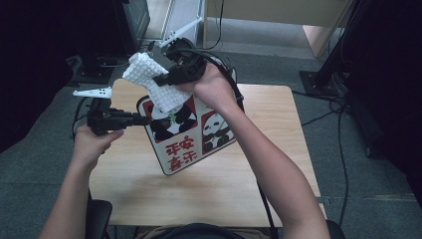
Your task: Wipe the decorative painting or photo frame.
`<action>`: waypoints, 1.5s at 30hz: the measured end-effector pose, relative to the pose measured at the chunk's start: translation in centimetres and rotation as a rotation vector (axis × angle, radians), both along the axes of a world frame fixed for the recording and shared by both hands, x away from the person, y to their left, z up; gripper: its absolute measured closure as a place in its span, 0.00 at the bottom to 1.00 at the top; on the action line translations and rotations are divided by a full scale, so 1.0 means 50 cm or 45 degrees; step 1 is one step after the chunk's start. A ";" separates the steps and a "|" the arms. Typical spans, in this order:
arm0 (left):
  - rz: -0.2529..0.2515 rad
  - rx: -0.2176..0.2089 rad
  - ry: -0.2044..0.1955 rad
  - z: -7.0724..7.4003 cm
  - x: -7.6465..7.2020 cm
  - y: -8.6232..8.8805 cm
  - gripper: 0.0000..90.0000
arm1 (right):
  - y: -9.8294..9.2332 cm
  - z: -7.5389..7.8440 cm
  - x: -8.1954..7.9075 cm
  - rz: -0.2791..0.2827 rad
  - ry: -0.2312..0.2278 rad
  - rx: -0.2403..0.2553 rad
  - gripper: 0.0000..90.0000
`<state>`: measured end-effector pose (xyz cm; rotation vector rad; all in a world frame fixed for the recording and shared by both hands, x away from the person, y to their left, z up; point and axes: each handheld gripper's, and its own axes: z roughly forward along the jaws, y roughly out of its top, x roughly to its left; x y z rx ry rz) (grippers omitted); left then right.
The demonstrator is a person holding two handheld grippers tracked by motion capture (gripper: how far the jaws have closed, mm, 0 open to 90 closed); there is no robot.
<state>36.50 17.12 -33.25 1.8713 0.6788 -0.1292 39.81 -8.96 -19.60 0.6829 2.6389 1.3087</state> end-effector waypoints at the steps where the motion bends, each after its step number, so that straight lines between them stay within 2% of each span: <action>1: 0.003 -0.002 -0.002 0.000 0.000 0.000 0.86 | 0.004 -0.001 0.003 -0.001 0.007 0.007 0.88; 6: 0.018 -0.013 -0.015 -0.001 -0.001 -0.001 0.86 | 0.032 -0.025 0.011 0.001 0.050 -0.004 0.88; 11: 0.028 -0.016 -0.016 -0.001 -0.002 -0.001 0.86 | 0.045 -0.044 0.012 -0.017 0.036 -0.061 0.88; 20: 0.026 -0.018 -0.016 -0.002 -0.002 0.000 0.86 | 0.036 -0.057 0.015 -0.023 0.068 -0.017 0.88; 26: 0.024 -0.018 -0.018 -0.002 -0.002 0.000 0.86 | 0.036 -0.058 0.015 -0.021 0.063 -0.019 0.88; 28: 0.023 -0.024 0.003 -0.003 -0.002 0.002 0.86 | 0.034 -0.060 0.018 -0.023 0.074 -0.009 0.88; 31: 0.024 -0.021 0.002 -0.003 -0.002 0.002 0.86 | 0.026 -0.063 0.023 -0.031 0.082 0.008 0.88; 35: 0.022 -0.020 0.001 -0.003 -0.002 0.002 0.86 | 0.019 -0.065 0.024 -0.040 0.079 0.017 0.88; 37: 0.022 -0.022 0.003 -0.004 -0.002 0.002 0.86 | 0.014 -0.065 0.023 -0.045 0.051 0.005 0.88; 45: 0.020 -0.022 0.001 -0.004 -0.002 0.002 0.86 | 0.001 -0.064 0.027 -0.060 0.043 -0.002 0.88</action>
